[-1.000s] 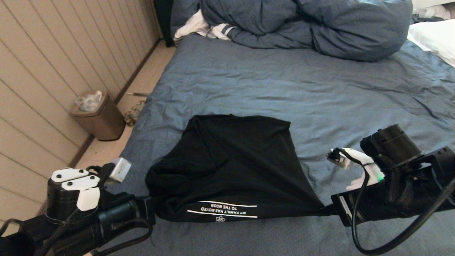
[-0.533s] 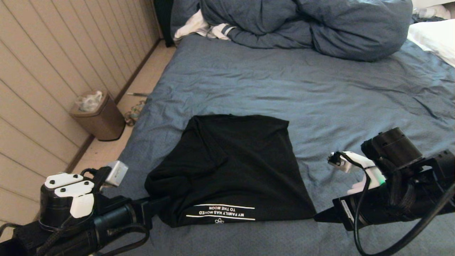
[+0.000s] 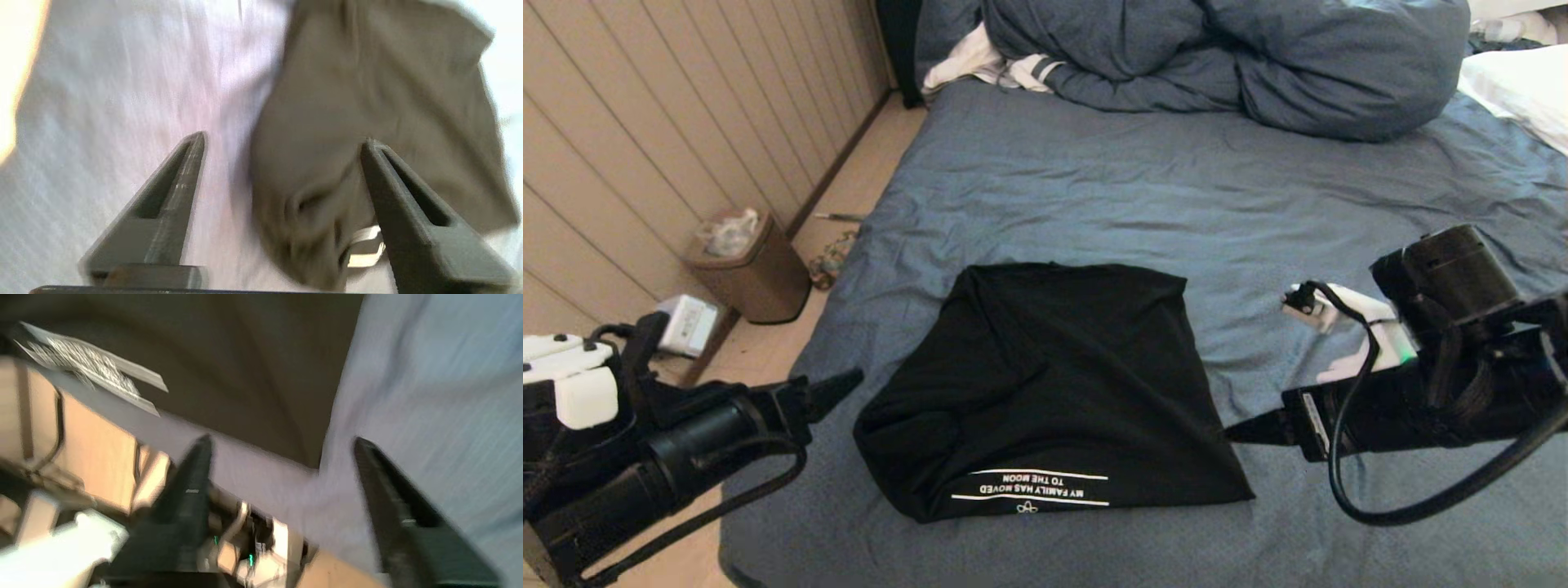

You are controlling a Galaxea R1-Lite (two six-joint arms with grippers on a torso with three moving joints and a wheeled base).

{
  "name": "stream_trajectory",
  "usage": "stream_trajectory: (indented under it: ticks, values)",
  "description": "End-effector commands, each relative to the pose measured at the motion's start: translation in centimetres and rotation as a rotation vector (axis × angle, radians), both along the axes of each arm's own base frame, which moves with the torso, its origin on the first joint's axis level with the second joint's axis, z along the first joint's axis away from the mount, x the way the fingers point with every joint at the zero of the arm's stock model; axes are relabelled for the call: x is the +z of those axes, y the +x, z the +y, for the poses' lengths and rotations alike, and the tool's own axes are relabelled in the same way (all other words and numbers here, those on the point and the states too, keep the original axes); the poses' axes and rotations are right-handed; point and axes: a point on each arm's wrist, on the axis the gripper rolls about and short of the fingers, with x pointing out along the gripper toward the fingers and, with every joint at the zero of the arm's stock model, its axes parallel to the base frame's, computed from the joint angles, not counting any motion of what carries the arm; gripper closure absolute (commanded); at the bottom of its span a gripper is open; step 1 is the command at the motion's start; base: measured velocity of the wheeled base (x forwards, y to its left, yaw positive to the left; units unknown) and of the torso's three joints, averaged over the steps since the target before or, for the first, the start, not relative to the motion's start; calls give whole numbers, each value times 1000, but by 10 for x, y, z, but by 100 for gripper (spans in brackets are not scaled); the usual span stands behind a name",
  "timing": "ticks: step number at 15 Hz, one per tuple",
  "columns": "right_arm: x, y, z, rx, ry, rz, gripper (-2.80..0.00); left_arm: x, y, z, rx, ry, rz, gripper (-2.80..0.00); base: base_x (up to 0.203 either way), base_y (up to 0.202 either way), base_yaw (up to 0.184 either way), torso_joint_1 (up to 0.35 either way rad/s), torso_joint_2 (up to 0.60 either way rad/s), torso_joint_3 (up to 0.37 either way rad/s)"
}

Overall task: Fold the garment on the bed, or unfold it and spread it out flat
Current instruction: Unford the black T-shirt

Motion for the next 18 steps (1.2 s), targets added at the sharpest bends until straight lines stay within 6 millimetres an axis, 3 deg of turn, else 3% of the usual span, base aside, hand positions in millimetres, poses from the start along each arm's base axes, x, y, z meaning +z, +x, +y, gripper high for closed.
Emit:
stream_trajectory:
  ticks: [1, 6, 13, 18]
  values:
    - [16, 7, 3, -1, 24, -53, 0, 25, 7, 1, 15, -12, -23, 0, 0, 0, 0, 0, 0, 0]
    - [43, 28, 10, -18, 71, -134, 0, 78, 27, -20, -49, 1, 40, 0, 0, 0, 0, 0, 0, 0]
    - [59, 73, 14, -43, 81, -211, 0, 54, 76, -100, -151, 44, 154, 0, 0, 0, 0, 0, 0, 0]
    - [62, 83, 13, -47, 87, -251, 0, 47, 89, -116, -67, 100, 142, 0, 0, 0, 0, 0, 0, 0]
